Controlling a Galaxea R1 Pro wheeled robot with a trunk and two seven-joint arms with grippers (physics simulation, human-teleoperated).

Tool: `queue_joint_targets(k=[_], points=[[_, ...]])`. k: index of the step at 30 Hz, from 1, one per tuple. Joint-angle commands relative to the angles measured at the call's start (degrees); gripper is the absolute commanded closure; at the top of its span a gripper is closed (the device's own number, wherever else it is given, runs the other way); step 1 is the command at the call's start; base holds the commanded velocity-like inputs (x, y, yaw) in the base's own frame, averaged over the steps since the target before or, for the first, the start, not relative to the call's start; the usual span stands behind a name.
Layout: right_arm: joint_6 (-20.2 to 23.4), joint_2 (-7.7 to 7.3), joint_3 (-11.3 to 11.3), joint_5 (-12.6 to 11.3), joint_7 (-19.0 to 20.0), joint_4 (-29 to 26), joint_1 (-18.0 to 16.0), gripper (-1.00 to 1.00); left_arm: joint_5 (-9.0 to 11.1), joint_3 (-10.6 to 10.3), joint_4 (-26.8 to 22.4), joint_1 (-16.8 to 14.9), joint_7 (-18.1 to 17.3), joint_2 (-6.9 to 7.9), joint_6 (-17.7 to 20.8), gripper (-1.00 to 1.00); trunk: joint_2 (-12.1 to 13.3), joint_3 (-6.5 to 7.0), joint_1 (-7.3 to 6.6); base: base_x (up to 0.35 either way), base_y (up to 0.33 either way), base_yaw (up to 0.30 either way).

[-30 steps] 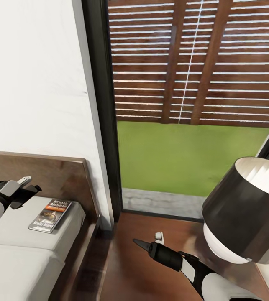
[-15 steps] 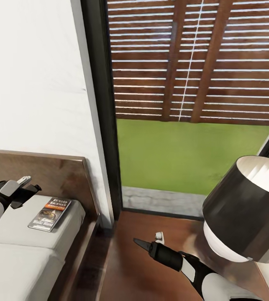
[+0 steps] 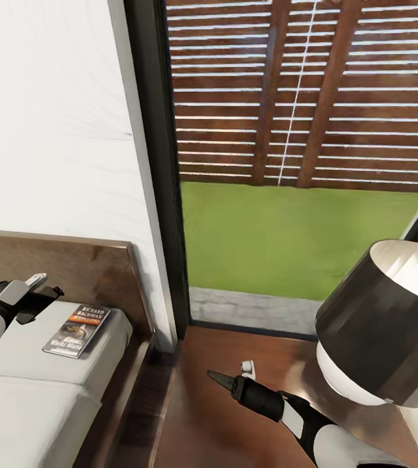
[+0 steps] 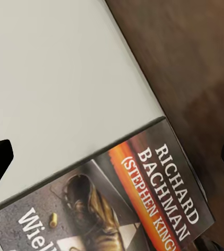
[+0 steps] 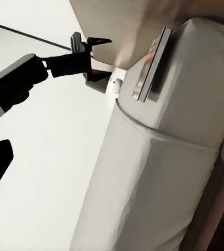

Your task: In the bedroom, move the book from the bed onto either nightstand, and place the two sandals side by side next to the bed.

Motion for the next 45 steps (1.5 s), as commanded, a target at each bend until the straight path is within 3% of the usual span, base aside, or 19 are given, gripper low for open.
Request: queue_joint_targets(k=[1, 14, 24, 45], points=[[0.60, 0.01, -0.18, 0.01, 0.18, -0.01, -0.02, -1.00, 0.76, 0.05, -0.10, -0.01, 0.35, 0.01, 0.14, -1.00, -0.02, -0.11, -0.01, 0.000, 0.000, 0.000], [0.60, 0.01, -0.18, 0.01, 0.18, 0.00, -0.02, -1.00, 2.19, 1.28, -0.06, -0.01, -4.04, 0.12, -0.18, -1.00, -0.02, -0.87, -0.01, 0.000, 0.000, 0.000], [0.60, 0.01, -0.22, 0.01, 0.18, 0.00, -0.02, -1.00, 4.39, 1.92, -0.02, -0.01, -6.62, -0.11, -0.38, -1.00, -0.02, -1.45, -0.01, 0.000, 0.000, 0.000], [0.60, -0.07, -0.19, -0.08, 0.18, 0.00, -0.02, -1.00, 4.79, 2.02, -0.01, -0.01, -7.07, -0.05, -1.60, -1.00, -0.02, -2.71, -0.01, 0.000, 0.000, 0.000]])
